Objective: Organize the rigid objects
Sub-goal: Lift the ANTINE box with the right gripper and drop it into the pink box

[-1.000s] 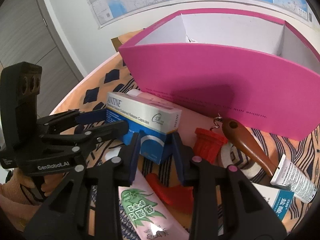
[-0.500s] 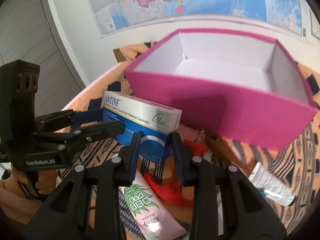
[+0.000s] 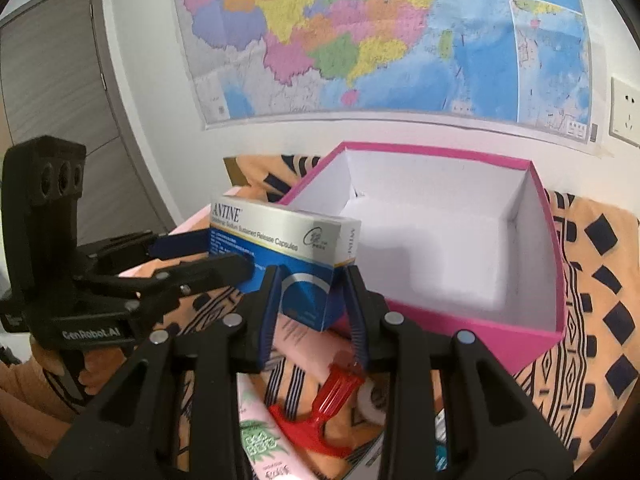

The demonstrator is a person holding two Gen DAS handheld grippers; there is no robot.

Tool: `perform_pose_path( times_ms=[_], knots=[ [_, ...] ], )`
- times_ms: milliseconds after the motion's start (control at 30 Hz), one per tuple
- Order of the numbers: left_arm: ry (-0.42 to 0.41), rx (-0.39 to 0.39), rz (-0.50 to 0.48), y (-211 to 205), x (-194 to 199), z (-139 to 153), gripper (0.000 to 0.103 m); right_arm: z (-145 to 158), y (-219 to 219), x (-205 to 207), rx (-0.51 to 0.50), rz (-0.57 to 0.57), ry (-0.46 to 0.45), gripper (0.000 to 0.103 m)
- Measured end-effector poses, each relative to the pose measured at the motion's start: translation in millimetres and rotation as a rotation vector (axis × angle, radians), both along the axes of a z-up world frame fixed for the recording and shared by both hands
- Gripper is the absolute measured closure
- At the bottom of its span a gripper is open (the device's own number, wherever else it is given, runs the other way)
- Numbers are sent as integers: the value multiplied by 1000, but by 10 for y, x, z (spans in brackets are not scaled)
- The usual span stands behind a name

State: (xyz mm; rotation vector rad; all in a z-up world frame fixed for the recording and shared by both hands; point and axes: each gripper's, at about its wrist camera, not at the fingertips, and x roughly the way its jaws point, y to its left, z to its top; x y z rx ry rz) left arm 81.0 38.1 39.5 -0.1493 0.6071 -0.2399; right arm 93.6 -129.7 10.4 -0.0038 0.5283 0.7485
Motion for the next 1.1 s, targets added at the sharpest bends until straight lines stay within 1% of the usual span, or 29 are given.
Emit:
perform_pose_path(
  times_ms=[233, 300, 567, 833, 1000, 1100],
  knots=[
    [5, 24, 16, -9, 220, -4, 46, 57, 2, 246, 25, -13, 24, 68],
    [17, 35, 23, -10, 305, -34, 46, 55, 8, 309, 26, -21, 29, 68],
    [90, 50, 48, 13, 540, -221, 46, -81, 69, 598, 30, -21, 124, 68],
    [137, 85, 68, 4, 651, -340, 46, -259, 156, 797, 8, -22, 200, 68],
    [137, 105, 82, -21, 664, -344, 46, -336, 223, 884, -26, -31, 236, 68],
    [131, 114, 97, -20, 649, -334, 46, -363, 251, 903, -45, -39, 239, 68]
  ],
)
